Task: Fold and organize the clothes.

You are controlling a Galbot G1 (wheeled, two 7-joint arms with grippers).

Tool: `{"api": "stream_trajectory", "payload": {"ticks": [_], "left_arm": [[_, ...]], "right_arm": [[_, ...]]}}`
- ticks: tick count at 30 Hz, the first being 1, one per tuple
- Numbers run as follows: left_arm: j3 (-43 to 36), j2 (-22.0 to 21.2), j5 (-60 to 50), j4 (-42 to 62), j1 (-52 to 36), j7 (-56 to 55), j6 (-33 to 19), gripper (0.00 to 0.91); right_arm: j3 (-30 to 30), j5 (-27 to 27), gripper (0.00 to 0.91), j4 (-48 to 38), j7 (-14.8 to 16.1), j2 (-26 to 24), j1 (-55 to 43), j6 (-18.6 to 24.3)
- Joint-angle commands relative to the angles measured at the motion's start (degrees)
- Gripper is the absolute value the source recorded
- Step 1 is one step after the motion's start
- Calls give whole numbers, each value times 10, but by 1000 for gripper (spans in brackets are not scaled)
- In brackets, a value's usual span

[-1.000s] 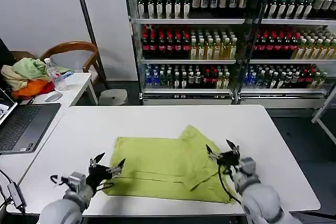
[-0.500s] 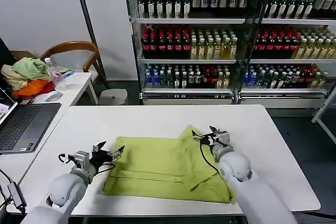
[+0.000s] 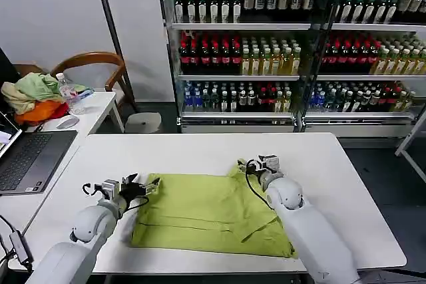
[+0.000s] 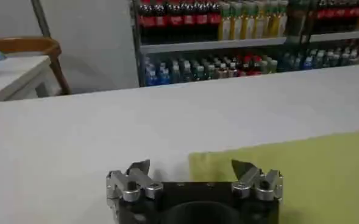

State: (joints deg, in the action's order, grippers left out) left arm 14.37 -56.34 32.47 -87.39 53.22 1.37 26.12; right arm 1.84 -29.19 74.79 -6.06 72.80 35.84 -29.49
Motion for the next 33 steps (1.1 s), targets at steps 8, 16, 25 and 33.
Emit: {"api": "stream_trajectory", "payload": {"ticks": [8, 16, 25, 33], "left_arm": [[-15, -4, -3, 34, -29, 3, 4, 50], [-14, -2, -3, 25, -22, 7, 2, 50], [-10, -5, -3, 8, -7, 10, -8, 50], [8, 11, 20, -44, 27, 8, -23, 40]], "right_arm": [[-7, -7, 0, -51, 43, 19, -18, -6], [-6, -7, 0, -43, 43, 20, -17, -6], [-3, -8, 0, 6, 43, 9, -1, 7], [3, -58, 0, 179, 1, -58, 71, -28]]}}
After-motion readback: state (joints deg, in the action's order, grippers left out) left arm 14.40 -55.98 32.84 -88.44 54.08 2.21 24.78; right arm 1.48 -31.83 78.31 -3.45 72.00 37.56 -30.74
